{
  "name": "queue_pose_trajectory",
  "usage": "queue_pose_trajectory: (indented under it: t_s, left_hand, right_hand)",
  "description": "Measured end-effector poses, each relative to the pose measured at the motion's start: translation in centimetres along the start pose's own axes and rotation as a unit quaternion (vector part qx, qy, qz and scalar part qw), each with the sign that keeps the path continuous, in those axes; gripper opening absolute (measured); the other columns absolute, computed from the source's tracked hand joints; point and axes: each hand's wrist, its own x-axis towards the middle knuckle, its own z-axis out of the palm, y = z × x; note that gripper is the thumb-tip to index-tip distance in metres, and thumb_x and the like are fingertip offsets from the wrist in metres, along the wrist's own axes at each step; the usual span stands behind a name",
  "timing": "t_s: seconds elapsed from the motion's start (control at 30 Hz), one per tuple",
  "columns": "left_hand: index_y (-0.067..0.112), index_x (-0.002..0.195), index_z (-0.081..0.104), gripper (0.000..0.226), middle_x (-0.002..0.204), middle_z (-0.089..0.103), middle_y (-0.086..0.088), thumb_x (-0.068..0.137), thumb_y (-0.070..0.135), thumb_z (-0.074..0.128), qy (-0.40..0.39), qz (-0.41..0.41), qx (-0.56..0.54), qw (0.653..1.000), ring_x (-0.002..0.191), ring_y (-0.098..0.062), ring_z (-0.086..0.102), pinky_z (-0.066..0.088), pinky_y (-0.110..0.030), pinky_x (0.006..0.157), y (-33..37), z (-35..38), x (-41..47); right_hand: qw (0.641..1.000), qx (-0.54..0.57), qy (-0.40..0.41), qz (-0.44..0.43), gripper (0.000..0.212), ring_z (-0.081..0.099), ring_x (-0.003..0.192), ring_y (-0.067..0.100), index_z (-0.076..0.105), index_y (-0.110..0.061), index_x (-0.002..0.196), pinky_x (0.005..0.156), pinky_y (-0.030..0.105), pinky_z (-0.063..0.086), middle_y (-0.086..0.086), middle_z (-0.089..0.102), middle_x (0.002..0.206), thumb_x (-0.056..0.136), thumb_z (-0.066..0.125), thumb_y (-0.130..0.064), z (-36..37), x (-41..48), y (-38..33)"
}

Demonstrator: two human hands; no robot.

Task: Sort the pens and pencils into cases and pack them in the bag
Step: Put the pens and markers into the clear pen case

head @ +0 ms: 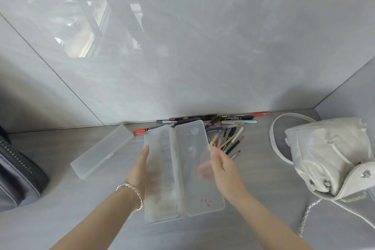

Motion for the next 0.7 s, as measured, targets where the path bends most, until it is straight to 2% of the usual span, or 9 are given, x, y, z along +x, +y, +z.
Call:
queue_pose_trajectory:
  t_s: [0.07, 0.13, 0.17, 0.23, 0.3, 0.37, 0.43, 0.53, 0.7]
  left_hand:
    - [0.003, 0.117, 0.059, 0.065, 0.113, 0.061, -0.020, 0.092, 0.057, 0.033, 0.087, 0.043, 0.063, 0.993, 0.101, -0.033, 0.058, 0.044, -0.040, 0.087, -0.4, 0.2, 0.2]
    - [-0.006, 0.133, 0.043, 0.066, 0.129, 0.052, -0.023, 0.097, 0.047, 0.027, 0.130, 0.067, 0.132, 0.980, 0.118, -0.035, 0.048, 0.034, -0.038, 0.099, 0.0, 0.2, 0.4]
    - [-0.008, 0.132, 0.043, 0.065, 0.116, 0.057, -0.023, 0.098, 0.044, 0.025, 0.152, 0.079, 0.149, 0.974, 0.108, -0.036, 0.051, 0.037, -0.037, 0.091, 0.3, 0.3, 0.6]
    - [-0.008, 0.117, 0.054, 0.068, 0.086, 0.059, -0.018, 0.097, 0.048, 0.022, 0.187, 0.092, 0.171, 0.963, 0.083, -0.032, 0.053, 0.041, -0.034, 0.075, 0.2, 0.0, 1.8]
    - [-0.001, 0.092, 0.061, 0.067, 0.087, 0.062, -0.018, 0.095, 0.053, 0.022, 0.190, 0.105, 0.184, 0.959, 0.076, -0.029, 0.055, 0.042, -0.034, 0.069, 0.3, -0.5, 2.7]
    - [0.001, 0.086, 0.059, 0.063, 0.084, 0.060, -0.015, 0.095, 0.052, 0.023, 0.193, 0.118, 0.175, 0.958, 0.069, -0.025, 0.053, 0.036, -0.030, 0.058, 0.5, -0.7, 3.1]
    - [0.001, 0.086, 0.059, 0.062, 0.084, 0.060, -0.015, 0.095, 0.052, 0.025, 0.188, 0.133, 0.159, 0.960, 0.073, -0.027, 0.053, 0.037, -0.030, 0.059, 0.7, -0.6, 3.1]
    - [0.007, 0.070, 0.057, 0.057, 0.071, 0.061, -0.013, 0.096, 0.049, 0.028, 0.186, 0.148, 0.139, 0.961, 0.070, -0.029, 0.056, 0.041, -0.030, 0.060, 0.8, -0.6, 2.8]
    - [0.012, 0.074, 0.057, 0.051, 0.070, 0.061, -0.013, 0.095, 0.050, 0.030, 0.172, 0.120, 0.117, 0.971, 0.067, -0.027, 0.057, 0.042, -0.031, 0.062, 0.6, -0.5, 2.7]
  right_hand:
    - [0.998, 0.031, -0.041, 0.038, 0.029, 0.066, 0.072, 0.006, 0.057, -0.019, 0.109, 0.072, 0.017, 0.054, 0.010, 0.069, 0.087, 0.100, 0.030, -0.026, -0.2, 0.7, -0.2]
    - [0.997, -0.003, -0.009, 0.070, 0.036, 0.060, 0.066, 0.014, 0.065, -0.011, 0.098, 0.066, 0.023, 0.054, 0.014, 0.067, 0.081, 0.100, 0.033, -0.028, -1.1, 2.2, 0.3]
    - [0.995, -0.063, 0.024, 0.071, 0.034, 0.059, 0.070, 0.018, 0.065, -0.007, 0.096, 0.071, 0.031, 0.054, 0.013, 0.067, 0.084, 0.099, 0.037, -0.026, -1.8, 3.3, 0.9]
    - [0.978, -0.180, 0.082, 0.068, 0.021, 0.058, 0.082, 0.021, 0.063, -0.008, 0.098, 0.076, 0.032, 0.049, 0.011, 0.066, 0.099, 0.095, 0.044, -0.016, -3.2, 5.3, 1.7]
    - [0.963, -0.247, 0.098, 0.050, 0.019, 0.060, 0.089, 0.025, 0.064, -0.008, 0.102, 0.077, 0.033, 0.048, 0.011, 0.066, 0.103, 0.093, 0.046, -0.011, -3.7, 7.3, 2.2]
    - [0.946, -0.313, 0.076, 0.025, 0.017, 0.062, 0.087, 0.023, 0.064, -0.012, 0.099, 0.076, 0.033, 0.051, 0.009, 0.064, 0.102, 0.093, 0.048, -0.015, -3.3, 9.5, 2.4]
    - [0.922, -0.382, 0.042, 0.047, 0.017, 0.063, 0.083, 0.023, 0.063, -0.011, 0.098, 0.068, 0.031, 0.050, 0.007, 0.062, 0.099, 0.092, 0.049, -0.017, -2.4, 11.2, 2.3]
    - [0.887, -0.442, 0.016, 0.132, 0.016, 0.066, 0.080, 0.024, 0.064, -0.008, 0.095, 0.061, 0.030, 0.049, 0.008, 0.065, 0.090, 0.089, 0.050, -0.007, -1.7, 12.6, 2.0]
    - [0.876, -0.450, 0.034, 0.167, 0.018, 0.069, 0.077, 0.023, 0.066, -0.010, 0.092, 0.061, 0.029, 0.054, 0.007, 0.070, 0.087, 0.087, 0.050, -0.005, -1.2, 13.5, 2.4]
